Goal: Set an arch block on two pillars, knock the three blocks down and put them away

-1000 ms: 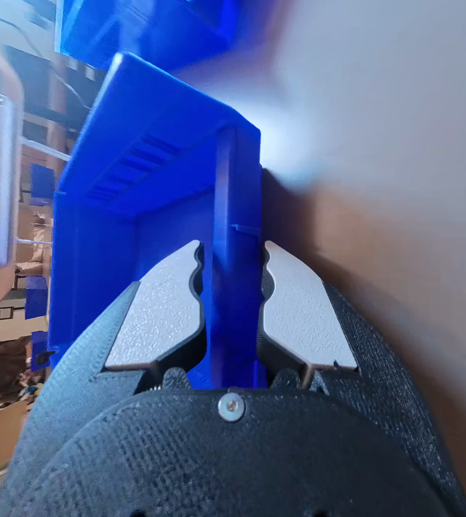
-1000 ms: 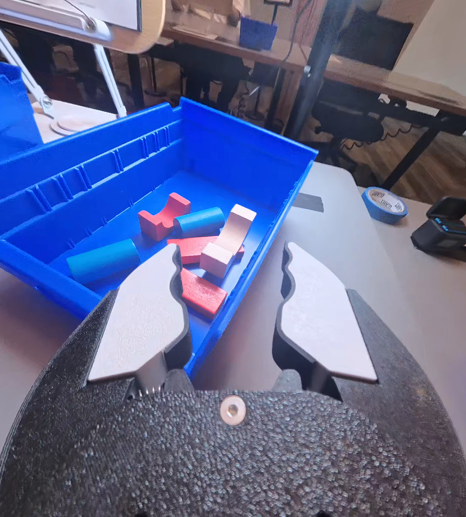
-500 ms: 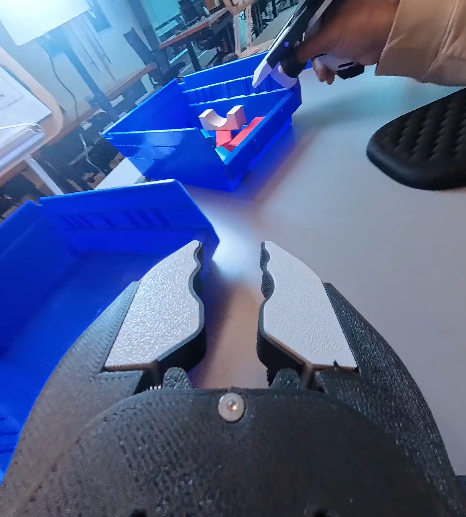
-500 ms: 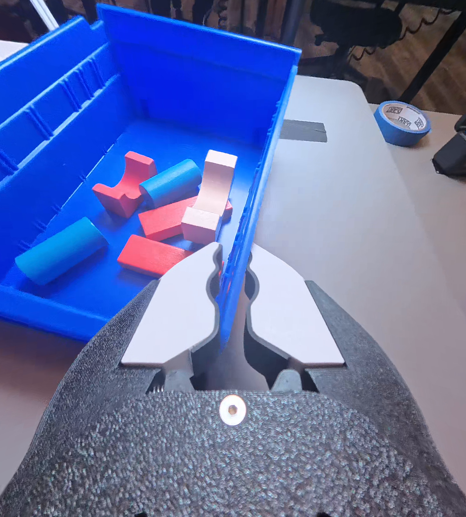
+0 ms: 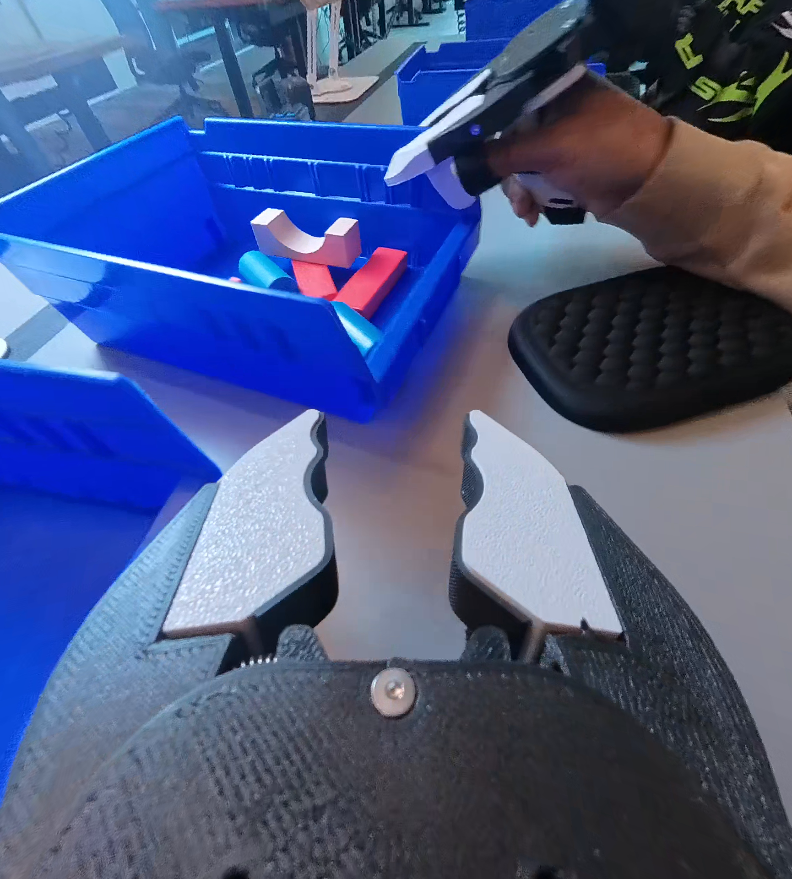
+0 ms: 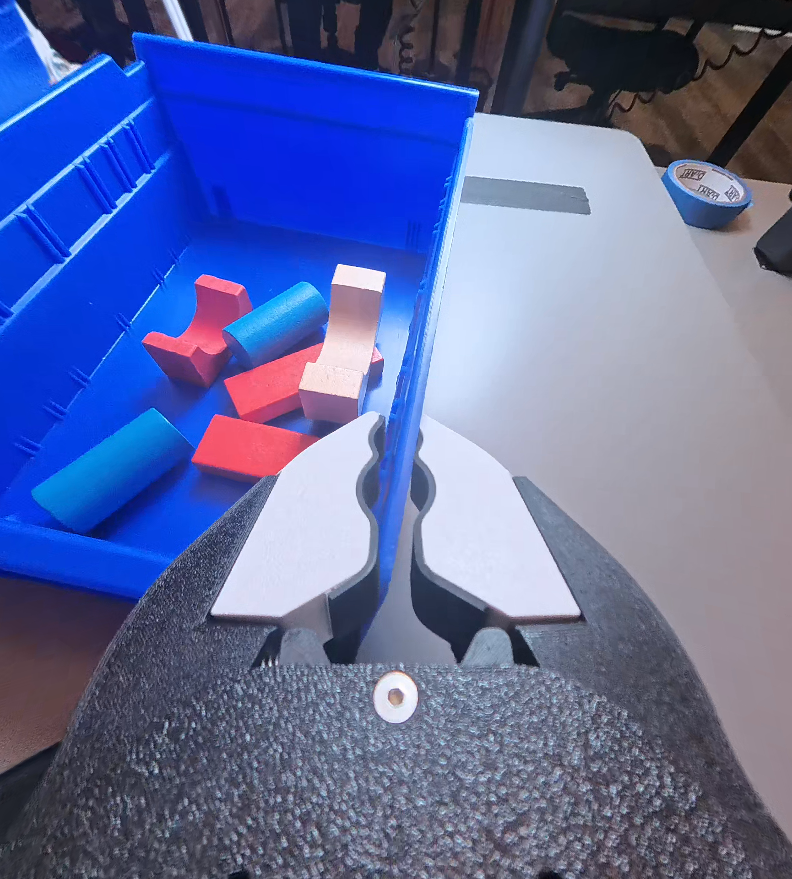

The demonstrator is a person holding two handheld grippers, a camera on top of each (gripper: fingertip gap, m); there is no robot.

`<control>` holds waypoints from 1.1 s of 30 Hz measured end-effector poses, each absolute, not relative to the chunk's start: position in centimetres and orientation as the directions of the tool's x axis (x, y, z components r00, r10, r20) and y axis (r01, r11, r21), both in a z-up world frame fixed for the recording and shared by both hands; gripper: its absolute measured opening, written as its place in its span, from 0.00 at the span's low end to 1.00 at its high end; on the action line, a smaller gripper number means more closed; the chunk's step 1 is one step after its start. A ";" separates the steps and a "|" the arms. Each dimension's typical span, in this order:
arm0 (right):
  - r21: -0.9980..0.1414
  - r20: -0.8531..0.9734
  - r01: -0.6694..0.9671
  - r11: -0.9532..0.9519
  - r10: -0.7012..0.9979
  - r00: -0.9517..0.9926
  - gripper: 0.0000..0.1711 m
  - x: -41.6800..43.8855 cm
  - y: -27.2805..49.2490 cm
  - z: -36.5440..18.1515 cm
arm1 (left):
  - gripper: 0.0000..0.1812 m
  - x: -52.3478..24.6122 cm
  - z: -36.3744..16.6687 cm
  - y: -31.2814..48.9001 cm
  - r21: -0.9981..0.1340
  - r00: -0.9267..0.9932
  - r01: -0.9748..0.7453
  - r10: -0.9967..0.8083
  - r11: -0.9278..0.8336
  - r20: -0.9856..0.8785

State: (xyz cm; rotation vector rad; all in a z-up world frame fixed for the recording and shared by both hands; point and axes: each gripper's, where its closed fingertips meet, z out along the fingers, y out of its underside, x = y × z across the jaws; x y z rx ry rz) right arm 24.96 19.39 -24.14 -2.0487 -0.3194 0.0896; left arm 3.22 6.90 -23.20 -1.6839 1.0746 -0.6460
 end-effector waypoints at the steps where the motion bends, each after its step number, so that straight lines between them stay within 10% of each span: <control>1: -0.878 0.073 0.187 -0.441 0.262 0.962 0.04 24.9 18.7 -24.1 | 0.31 3.9 -23.3 7.5 -0.926 0.470 -0.357 -0.880 -0.122 -0.066; 19: -0.972 0.075 0.118 -0.206 0.203 0.976 0.04 23.4 11.7 -18.6 | 0.15 5.8 -18.7 7.1 -0.898 0.536 -0.434 -0.781 0.073 -0.322; 33: -0.983 0.070 0.156 -0.091 0.603 0.794 0.08 6.0 8.5 -12.8 | 0.15 -8.1 -12.0 -1.9 -0.871 0.720 -0.481 -0.522 0.099 -0.458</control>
